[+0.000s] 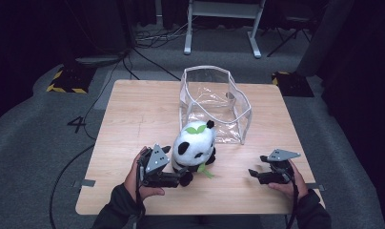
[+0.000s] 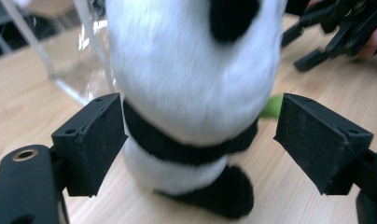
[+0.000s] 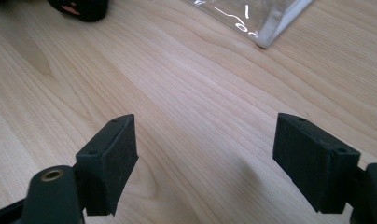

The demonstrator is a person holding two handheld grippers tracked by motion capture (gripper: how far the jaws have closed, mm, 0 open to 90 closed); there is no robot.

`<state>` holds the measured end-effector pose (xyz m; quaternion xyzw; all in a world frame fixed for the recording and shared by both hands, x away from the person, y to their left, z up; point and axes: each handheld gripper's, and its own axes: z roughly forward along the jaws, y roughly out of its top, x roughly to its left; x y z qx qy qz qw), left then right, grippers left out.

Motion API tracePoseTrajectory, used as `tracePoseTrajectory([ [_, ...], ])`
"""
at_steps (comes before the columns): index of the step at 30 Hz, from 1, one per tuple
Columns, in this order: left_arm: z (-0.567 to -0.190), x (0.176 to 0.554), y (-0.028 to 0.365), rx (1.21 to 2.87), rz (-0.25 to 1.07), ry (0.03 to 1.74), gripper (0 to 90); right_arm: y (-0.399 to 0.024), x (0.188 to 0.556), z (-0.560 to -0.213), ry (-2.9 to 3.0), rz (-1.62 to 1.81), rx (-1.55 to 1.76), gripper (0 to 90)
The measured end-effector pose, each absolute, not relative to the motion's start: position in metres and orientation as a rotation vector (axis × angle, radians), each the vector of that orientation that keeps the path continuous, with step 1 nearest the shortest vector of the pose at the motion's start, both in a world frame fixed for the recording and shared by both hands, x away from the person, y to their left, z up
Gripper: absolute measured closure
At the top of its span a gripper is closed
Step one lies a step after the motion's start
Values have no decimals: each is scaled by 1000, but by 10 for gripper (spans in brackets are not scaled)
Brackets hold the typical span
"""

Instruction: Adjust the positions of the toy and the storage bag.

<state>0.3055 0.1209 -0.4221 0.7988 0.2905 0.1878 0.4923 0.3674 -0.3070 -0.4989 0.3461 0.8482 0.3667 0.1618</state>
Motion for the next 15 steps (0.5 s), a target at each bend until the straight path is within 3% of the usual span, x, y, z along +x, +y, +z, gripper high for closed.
tracePoseTrajectory([
  [15, -423, 326, 95, 1915, 491, 779, 131, -350, 372, -506, 2333, 1061, 1142, 222],
])
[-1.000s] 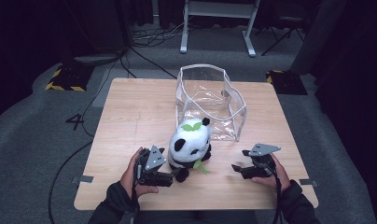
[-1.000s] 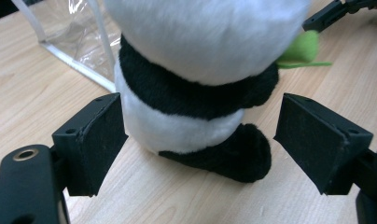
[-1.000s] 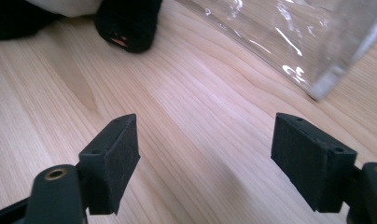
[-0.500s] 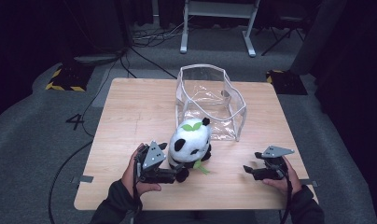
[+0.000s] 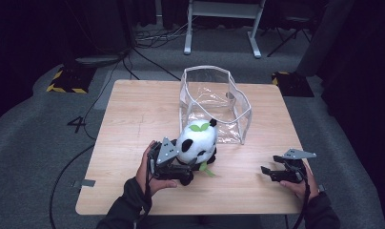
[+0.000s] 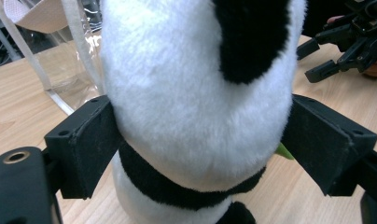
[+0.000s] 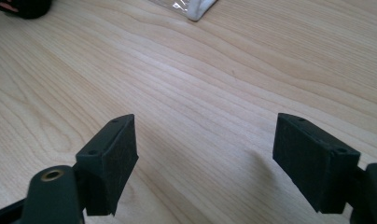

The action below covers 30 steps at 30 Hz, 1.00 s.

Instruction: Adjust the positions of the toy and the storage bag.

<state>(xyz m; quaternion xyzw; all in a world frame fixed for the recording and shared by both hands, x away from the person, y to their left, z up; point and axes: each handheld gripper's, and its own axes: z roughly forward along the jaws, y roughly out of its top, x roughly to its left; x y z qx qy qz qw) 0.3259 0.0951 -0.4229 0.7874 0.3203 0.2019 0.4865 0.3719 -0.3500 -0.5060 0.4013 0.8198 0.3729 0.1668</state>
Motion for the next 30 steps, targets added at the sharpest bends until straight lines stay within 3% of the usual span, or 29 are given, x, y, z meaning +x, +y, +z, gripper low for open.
tracePoseTrajectory([
  [12, -432, 347, 83, 1971, 437, 780, 17, -348, 372, -508, 2343, 1039, 1127, 218],
  [18, -434, 355, 79, 1978, 412, 754, 13, -349, 372, -507, 2339, 1051, 1128, 216],
  [24, -433, 355, 84, 2016, 437, 686, 213, -347, 373, -496, 2275, 1042, 1115, 215],
  [30, -433, 354, 91, 2008, 439, 680, 320, -347, 378, -469, 2194, 1120, 1101, 216],
])
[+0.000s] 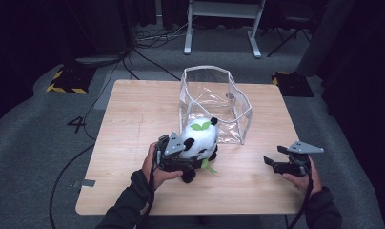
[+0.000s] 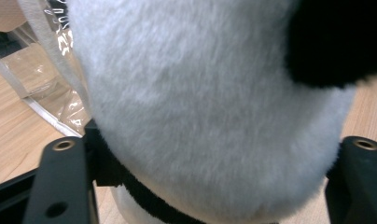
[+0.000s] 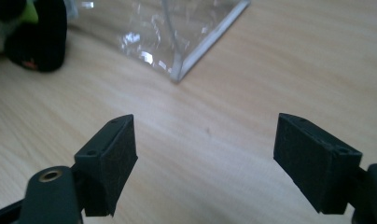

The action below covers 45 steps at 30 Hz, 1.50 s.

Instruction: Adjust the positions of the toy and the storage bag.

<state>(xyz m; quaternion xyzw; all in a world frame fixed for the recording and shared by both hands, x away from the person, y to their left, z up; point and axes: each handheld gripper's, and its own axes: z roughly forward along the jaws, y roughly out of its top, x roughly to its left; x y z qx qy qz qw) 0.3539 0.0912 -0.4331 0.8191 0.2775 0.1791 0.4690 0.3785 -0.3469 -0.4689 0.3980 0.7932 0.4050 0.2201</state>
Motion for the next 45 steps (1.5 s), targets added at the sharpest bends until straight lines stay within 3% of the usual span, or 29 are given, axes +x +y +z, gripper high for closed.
tracePoseTrajectory([
  [3, -433, 352, 97, 2002, 442, 695, 328, -346, 386, -451, 2150, 1126, 1072, 220],
  [6, -432, 349, 110, 2000, 446, 718, 329, -342, 400, -425, 2121, 1153, 1042, 294],
  [13, -431, 338, 134, 2007, 471, 750, 328, -325, 412, -387, 2085, 1175, 968, 305],
  [18, -433, 324, 177, 1978, 530, 832, 328, -298, 424, -360, 2062, 1197, 915, 323],
  [26, -438, 313, 224, 1903, 610, 969, 325, -266, 436, -332, 2039, 1278, 894, 321],
  [33, -441, 309, 231, 1889, 635, 981, 323, -242, 452, -327, 2065, 1189, 930, 350],
  [35, -441, 310, 230, 1886, 631, 982, 322, -238, 460, -331, 2097, 1168, 962, 404],
  [36, -441, 311, 231, 1882, 629, 985, 321, -235, 467, -335, 2127, 1131, 989, 530],
  [37, -442, 312, 231, 1877, 625, 987, 322, -235, 471, -337, 2154, 1116, 993, 586],
  [45, -444, 318, 228, 1865, 623, 988, 320, -236, 479, -341, 2192, 1098, 1048, 780],
])
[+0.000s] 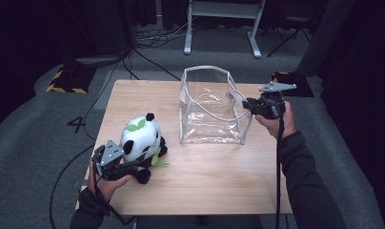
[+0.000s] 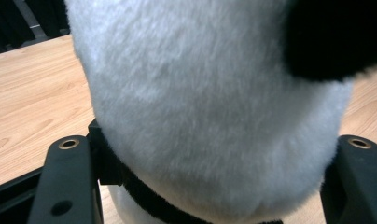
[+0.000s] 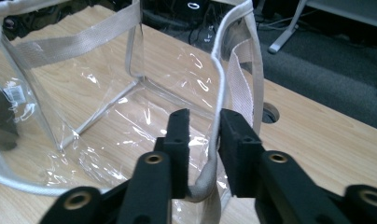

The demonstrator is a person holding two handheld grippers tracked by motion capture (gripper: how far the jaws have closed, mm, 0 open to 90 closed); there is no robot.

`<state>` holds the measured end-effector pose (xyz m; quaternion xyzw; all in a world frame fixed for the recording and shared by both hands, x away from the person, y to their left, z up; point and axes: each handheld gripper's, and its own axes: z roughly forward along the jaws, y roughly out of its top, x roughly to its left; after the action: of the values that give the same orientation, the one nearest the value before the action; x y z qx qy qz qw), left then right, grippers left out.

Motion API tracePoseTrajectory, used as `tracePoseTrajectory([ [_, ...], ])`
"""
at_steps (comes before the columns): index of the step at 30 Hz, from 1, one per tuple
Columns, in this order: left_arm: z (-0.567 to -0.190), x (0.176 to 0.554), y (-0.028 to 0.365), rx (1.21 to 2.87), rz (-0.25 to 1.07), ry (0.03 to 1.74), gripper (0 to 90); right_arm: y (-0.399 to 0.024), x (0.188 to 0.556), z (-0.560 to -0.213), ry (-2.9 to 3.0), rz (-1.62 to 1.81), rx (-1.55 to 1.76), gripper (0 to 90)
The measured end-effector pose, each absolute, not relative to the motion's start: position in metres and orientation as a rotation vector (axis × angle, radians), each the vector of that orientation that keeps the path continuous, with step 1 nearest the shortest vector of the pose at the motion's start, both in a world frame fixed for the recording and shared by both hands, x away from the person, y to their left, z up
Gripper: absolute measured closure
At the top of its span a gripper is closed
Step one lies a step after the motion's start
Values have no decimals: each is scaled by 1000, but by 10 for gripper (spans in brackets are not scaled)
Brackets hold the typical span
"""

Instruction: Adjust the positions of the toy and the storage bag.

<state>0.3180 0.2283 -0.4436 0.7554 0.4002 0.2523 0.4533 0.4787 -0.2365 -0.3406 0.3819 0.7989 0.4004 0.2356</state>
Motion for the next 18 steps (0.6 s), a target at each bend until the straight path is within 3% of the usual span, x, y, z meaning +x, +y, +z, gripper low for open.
tracePoseTrajectory([
  [1, -443, 319, 228, 1866, 619, 991, 320, -235, 478, -339, 2213, 1069, 1029, 840],
  [18, -444, 326, 227, 1839, 602, 1006, 307, -251, 442, -337, 2247, 1099, 1036, 858],
])
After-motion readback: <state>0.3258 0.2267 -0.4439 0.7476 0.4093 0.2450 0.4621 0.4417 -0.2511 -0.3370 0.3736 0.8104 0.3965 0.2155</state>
